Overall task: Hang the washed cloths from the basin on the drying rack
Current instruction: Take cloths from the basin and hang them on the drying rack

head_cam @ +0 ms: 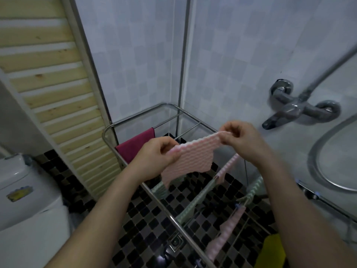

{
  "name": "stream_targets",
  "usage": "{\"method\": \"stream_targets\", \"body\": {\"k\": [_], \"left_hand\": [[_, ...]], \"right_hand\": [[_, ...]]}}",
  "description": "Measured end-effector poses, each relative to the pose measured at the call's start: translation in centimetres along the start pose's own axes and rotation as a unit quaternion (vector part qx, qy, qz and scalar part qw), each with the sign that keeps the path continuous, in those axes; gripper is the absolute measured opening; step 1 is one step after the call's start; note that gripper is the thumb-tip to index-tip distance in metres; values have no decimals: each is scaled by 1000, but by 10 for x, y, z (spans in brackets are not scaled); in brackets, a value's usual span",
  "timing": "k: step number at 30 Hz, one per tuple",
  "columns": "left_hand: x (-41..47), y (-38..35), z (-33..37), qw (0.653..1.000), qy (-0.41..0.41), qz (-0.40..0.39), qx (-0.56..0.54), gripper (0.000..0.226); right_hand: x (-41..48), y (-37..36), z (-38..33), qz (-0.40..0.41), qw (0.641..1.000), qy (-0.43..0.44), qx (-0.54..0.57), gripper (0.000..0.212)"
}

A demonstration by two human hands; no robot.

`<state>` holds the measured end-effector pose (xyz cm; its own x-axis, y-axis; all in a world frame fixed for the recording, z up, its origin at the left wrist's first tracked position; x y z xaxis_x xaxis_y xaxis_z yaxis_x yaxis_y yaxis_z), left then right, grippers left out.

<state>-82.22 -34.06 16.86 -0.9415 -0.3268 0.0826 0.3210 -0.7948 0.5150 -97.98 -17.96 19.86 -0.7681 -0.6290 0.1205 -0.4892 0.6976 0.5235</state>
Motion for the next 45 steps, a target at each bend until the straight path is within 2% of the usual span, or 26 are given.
{"method": "stream_targets", "body": {"k": [3, 6, 11, 18, 23, 25, 27, 29, 31, 32, 34, 36, 42, 45], "left_hand": [[30, -26, -1, 1000, -2, -7, 26, 4], [61, -59, -13, 998, 9, -5, 62, 8], [94, -117, -48, 993, 37, -74, 87, 7], [133, -126, -81, 995, 82, -25, 45, 9], [159, -109, -101, 995, 96, 32, -16, 17], [166, -99, -119, 989, 128, 57, -37, 20], [171, -92, -139, 983, 162, 76, -30, 18], [171, -91, -155, 979, 188, 54, 50, 10], [166, -96, -162, 972, 188, 26, 137, 24], [165, -99, -161, 971, 180, 19, 155, 28], [164, -110, -154, 975, 162, 1, 155, 20], [163, -126, -148, 976, 156, -34, 147, 11], [166, -136, -142, 976, 133, -34, 170, 13], [171, -139, -136, 975, 113, -31, 189, 16]], "right_hand": [[26, 13, 35, 50, 997, -11, -59, 7], [47, 23, 70, 89, 989, -46, -113, 17], [75, 20, 132, 105, 974, -106, -168, 21], [107, 28, 166, 150, 945, -133, -259, 19], [141, 19, 166, 201, 958, -142, -146, 17], [160, 4, 163, 185, 965, -136, -127, 17], [172, -17, 165, 148, 977, -137, -74, 27], [174, -29, 178, 130, 978, -158, -49, 40], [160, -27, 203, 136, 962, -217, -93, 33], [152, -24, 219, 141, 951, -253, -105, 27], [134, -26, 248, 133, 935, -321, -71, 17], [124, -33, 268, 123, 921, -369, 1, 20], [134, -45, 274, 116, 919, -370, 70, 23], [137, -37, 278, 140, 920, -365, 30, 25]]}}
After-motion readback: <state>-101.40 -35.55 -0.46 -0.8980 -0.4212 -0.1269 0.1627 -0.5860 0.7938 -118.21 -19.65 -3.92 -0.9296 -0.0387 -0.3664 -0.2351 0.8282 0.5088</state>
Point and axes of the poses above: each hand's wrist, its own x-axis towards the middle knuckle, its own y-axis out of the back of the hand, z = x × y, the point moved 10 cm from there along x, towards the middle knuckle, and after that the axes turned 2 degrees about -y, right-handed, at the moved point
